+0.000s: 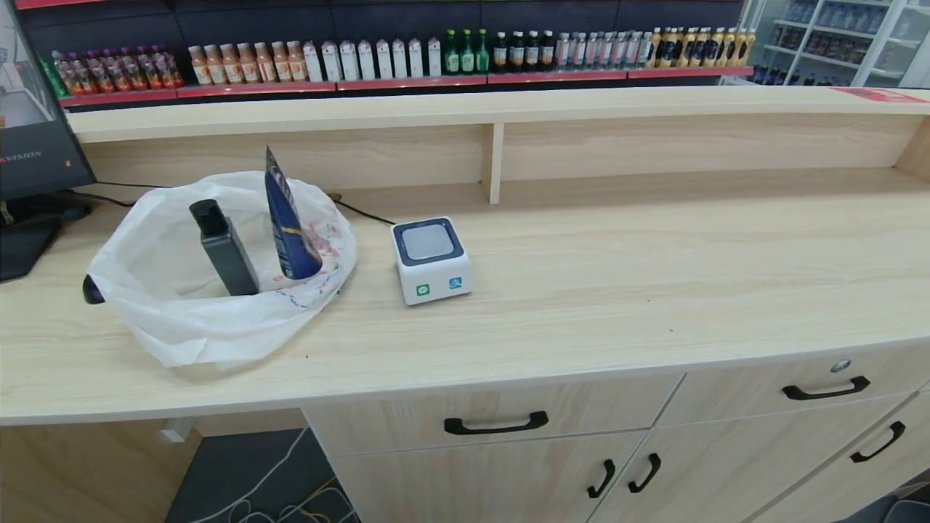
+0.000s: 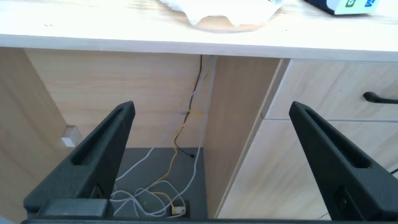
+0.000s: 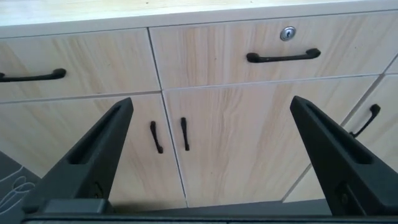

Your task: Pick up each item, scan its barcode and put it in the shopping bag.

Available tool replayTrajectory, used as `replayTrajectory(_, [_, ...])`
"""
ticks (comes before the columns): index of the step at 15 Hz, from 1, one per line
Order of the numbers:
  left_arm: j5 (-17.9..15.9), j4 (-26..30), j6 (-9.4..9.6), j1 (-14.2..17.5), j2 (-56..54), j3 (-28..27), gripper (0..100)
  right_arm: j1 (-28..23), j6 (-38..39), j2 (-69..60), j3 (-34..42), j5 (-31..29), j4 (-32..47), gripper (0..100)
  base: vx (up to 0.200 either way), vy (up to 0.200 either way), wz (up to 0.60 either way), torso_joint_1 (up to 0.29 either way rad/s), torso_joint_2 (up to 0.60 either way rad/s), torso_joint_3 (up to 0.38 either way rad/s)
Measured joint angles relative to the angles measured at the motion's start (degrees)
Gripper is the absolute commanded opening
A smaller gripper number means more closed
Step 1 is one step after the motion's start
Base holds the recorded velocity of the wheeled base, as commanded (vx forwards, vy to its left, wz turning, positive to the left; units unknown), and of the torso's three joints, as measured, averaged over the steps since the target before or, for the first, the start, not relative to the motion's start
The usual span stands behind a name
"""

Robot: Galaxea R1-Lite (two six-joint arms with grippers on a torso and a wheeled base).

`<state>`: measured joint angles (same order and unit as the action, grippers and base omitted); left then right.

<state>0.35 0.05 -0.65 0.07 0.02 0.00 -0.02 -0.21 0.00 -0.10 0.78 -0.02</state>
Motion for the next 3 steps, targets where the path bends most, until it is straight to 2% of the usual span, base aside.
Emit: replayTrajectory(3, [-0.06, -0.05, 0.05, 0.02, 0.0, 0.0, 100, 0.05, 0.02, 0.0, 0.0, -0.02, 0.07, 100, 0.0, 0.0, 0.0, 0.0, 0.0, 0.0])
